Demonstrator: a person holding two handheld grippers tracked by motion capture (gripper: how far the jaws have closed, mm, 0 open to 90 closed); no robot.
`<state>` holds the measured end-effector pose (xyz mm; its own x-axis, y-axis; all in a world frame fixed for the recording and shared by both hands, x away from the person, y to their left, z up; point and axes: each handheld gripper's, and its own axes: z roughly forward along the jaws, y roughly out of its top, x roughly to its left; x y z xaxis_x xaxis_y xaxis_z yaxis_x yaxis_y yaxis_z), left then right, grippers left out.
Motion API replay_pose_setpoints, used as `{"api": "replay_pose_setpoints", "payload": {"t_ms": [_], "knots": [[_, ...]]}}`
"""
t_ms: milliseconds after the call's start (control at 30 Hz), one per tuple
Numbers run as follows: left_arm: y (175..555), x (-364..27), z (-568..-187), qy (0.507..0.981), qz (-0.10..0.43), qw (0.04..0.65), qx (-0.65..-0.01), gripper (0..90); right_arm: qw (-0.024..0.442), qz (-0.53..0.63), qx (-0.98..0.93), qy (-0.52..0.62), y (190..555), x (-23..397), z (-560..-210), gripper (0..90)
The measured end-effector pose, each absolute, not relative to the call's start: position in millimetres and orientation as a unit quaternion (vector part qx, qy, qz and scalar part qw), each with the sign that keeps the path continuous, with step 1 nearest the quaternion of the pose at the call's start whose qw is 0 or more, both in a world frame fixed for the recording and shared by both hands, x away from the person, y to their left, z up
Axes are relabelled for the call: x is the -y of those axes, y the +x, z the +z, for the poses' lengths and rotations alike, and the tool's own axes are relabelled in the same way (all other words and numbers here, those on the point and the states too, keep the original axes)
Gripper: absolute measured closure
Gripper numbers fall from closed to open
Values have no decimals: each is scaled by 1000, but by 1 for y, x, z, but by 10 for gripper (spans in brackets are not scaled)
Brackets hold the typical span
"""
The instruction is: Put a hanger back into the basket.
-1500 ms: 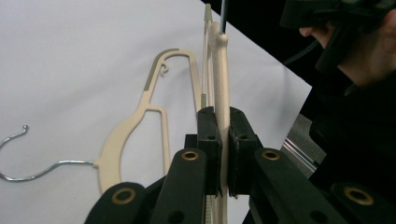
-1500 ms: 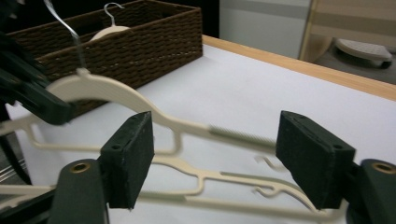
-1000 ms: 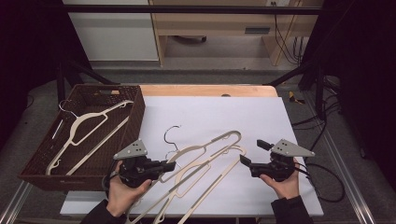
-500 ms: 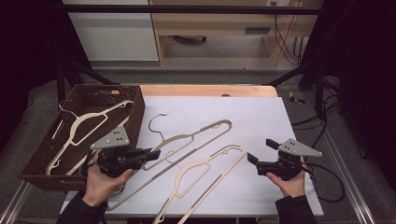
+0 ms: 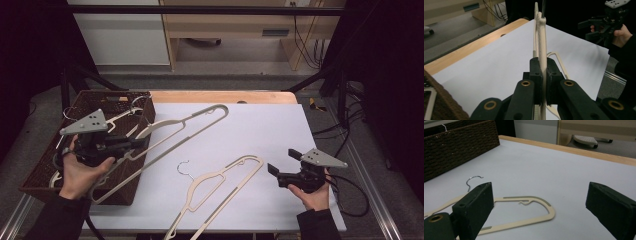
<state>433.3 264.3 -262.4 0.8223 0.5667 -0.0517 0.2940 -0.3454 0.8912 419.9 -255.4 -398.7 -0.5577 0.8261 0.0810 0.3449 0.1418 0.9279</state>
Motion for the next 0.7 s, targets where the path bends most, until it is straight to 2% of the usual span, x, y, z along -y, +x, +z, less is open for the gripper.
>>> {"api": "replay_pose_setpoints", "payload": {"t_ms": [700], "knots": [[475, -357, -252, 765, 167, 524, -335, 858, 244, 508, -719, 408, 419, 260, -398, 38]]}}
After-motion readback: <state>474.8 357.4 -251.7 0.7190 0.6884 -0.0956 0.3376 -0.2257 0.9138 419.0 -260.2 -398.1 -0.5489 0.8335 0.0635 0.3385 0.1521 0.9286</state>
